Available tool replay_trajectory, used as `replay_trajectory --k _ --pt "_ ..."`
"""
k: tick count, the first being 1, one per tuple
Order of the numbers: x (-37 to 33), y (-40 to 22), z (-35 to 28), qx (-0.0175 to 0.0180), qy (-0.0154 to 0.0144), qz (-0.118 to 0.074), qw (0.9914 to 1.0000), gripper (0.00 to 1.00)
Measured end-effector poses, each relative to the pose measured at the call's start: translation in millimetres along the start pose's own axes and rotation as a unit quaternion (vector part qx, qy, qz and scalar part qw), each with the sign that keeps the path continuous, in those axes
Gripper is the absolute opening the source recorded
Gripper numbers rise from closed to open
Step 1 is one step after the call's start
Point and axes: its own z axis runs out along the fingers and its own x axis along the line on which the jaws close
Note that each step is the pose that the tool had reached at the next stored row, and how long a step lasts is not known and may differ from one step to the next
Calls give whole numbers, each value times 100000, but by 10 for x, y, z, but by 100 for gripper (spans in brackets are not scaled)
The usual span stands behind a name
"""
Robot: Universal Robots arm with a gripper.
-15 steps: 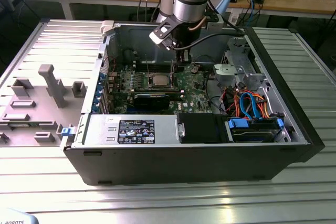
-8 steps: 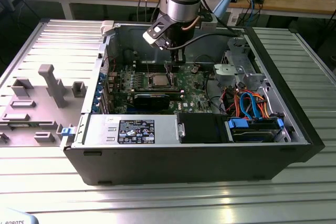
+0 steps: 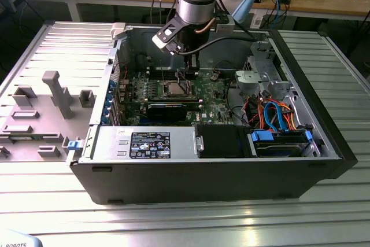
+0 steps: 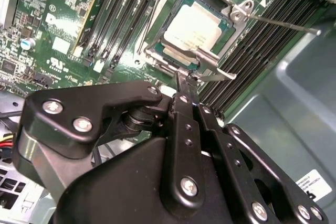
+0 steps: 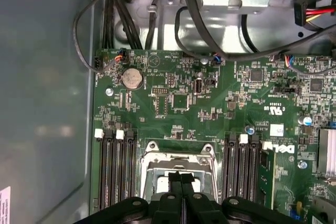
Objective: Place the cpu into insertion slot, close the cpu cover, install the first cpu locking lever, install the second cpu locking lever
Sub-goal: 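Close the cpu cover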
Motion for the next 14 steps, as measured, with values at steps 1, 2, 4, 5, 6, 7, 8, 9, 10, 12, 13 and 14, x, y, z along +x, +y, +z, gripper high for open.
replay_trajectory --k 1,2,4,5,6,7,8,9,10,12,13,14 --pt "1 -15 1 1 35 -2 100000 11" --pt "1 -24 2 -3 71 -2 100000 11" --pt "2 -55 5 -7 189 0 100000 11" --pt "3 -70 6 -12 233 3 100000 11" --pt "3 -88 7 -11 280 2 100000 11" --pt "4 -107 8 -11 311 4 100000 11" --pt "5 -128 9 -16 337 3 99999 11" --pt "6 -144 9 -17 352 -4 99999 11" --pt "7 -168 10 -17 373 -1 99999 11" --pt "8 -185 12 -16 391 8 99999 11" --pt "7 -185 12 -12 381 4 99999 11" --pt "7 -185 12 -12 382 0 99999 11"
